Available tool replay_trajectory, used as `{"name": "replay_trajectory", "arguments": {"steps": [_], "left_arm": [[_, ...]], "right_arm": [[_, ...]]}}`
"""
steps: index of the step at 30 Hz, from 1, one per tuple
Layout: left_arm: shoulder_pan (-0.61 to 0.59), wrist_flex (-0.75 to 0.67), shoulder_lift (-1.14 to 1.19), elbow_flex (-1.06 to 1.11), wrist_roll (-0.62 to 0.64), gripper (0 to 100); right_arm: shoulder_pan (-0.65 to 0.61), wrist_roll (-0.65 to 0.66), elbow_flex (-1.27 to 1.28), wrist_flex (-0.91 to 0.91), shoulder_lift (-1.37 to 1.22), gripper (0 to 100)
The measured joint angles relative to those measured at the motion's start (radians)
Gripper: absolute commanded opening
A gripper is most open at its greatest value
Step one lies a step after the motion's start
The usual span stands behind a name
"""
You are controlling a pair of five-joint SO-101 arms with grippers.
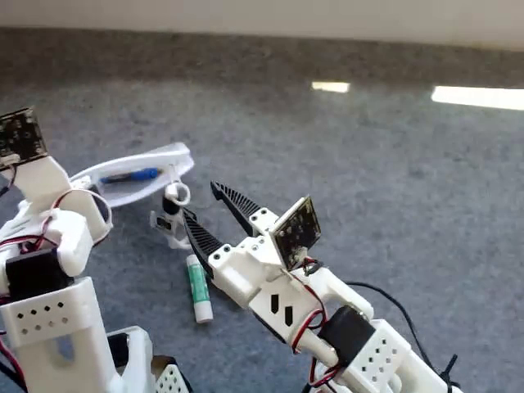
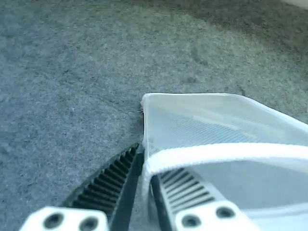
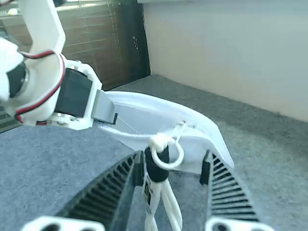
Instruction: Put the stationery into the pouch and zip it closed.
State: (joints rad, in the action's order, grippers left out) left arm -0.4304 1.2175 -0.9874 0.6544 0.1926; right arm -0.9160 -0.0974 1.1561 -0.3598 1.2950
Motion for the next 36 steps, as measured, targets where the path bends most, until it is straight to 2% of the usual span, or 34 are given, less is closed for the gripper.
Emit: {"name": "replay_trajectory", "arguments": {"steps": [11, 18, 26, 30, 36], "left_arm": [[-0.157, 0.0, 0.0, 0.0, 0.046, 1], [-0.196, 0.0, 0.0, 0.0, 0.057, 1], [-0.204, 0.0, 0.0, 0.0, 0.057, 1], [-0.206, 0.0, 0.0, 0.0, 0.057, 1], [-0.206, 0.0, 0.0, 0.0, 0.057, 1]], "right_arm": [[0.0, 0.0, -0.14, -0.285, -0.011, 18.3], [0.002, 0.0, -0.258, -0.44, -0.278, 18.3], [0.0, 0.014, -0.292, -0.46, -0.62, 18.3], [0.0, 0.074, -0.293, -0.46, -0.729, 18.3], [-0.009, 0.083, -0.308, -0.46, -0.85, 18.3]]}}
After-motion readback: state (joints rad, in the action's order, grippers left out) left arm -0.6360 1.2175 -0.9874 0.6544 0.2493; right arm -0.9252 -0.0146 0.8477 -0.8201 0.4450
